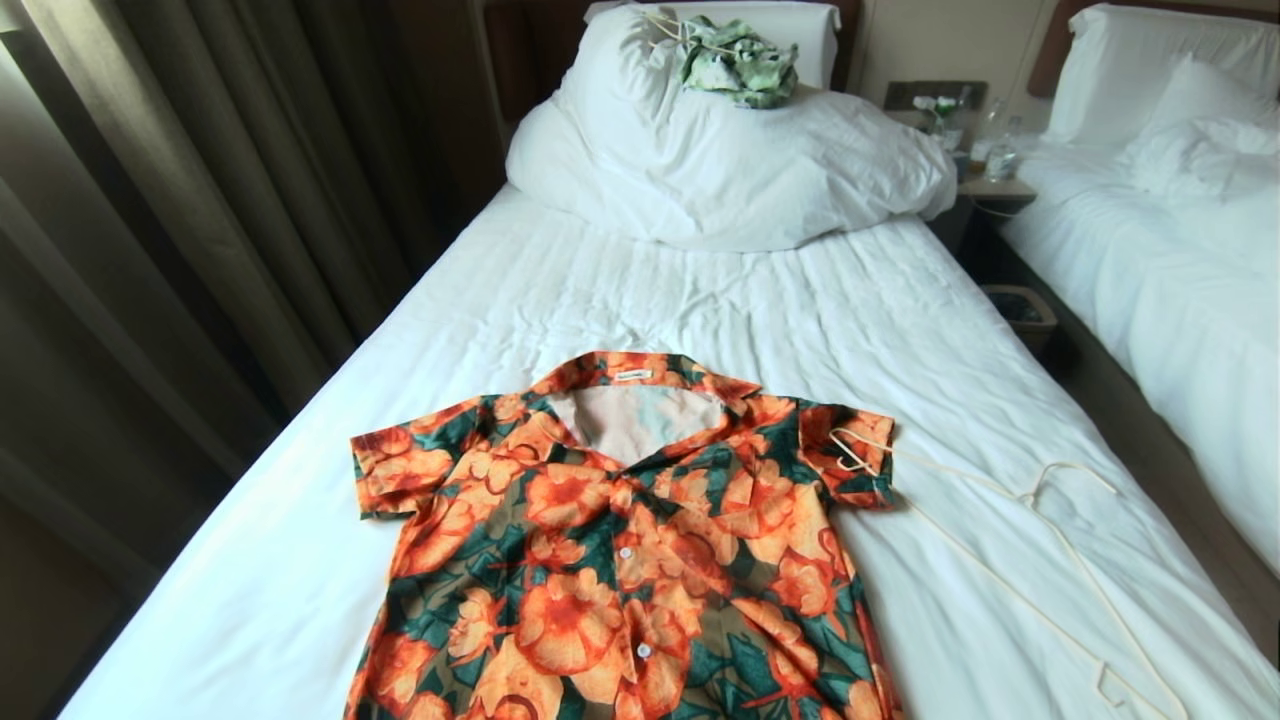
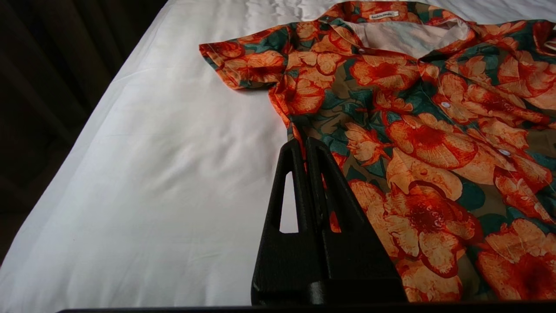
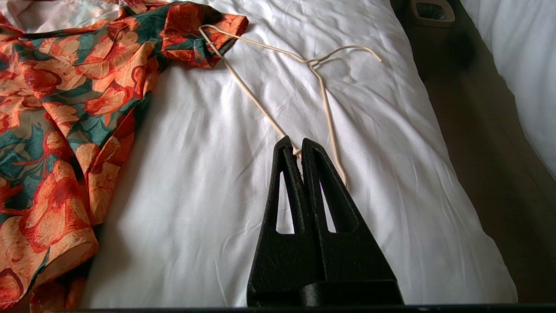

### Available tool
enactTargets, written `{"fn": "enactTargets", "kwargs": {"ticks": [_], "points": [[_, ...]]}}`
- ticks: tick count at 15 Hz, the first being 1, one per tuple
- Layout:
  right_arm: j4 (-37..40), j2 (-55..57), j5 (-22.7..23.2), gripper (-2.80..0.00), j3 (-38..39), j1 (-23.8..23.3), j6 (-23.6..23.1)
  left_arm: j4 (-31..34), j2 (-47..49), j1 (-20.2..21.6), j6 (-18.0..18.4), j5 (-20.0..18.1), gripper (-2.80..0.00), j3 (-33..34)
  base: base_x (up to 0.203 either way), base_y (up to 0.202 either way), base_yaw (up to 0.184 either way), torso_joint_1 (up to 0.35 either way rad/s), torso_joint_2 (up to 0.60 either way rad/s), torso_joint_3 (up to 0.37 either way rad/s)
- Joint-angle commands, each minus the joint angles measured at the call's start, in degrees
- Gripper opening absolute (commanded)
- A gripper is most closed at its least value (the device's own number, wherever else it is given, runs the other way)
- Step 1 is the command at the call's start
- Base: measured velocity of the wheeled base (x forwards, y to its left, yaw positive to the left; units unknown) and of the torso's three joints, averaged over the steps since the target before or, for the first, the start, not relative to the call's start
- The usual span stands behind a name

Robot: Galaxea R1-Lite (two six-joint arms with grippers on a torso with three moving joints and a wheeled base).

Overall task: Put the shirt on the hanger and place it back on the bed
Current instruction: Lift the shirt and hanger

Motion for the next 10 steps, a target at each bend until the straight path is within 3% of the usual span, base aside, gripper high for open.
{"fn": "enactTargets", "kwargs": {"ticks": [1, 10], "points": [[-0.01, -0.04, 0.03, -2.80, 0.00, 0.01, -0.02, 0.02, -0.01, 0.01, -0.03, 0.01, -2.80, 0.09, 0.000, 0.000, 0.000, 0.000, 0.00, 0.000], [0.70, 0.05, 0.82, -2.80, -0.62, 0.28, -4.07, 0.02, -0.01, 0.01, -0.07, 0.01, -2.80, 0.09, 0.000, 0.000, 0.000, 0.000, 0.00, 0.000]]}}
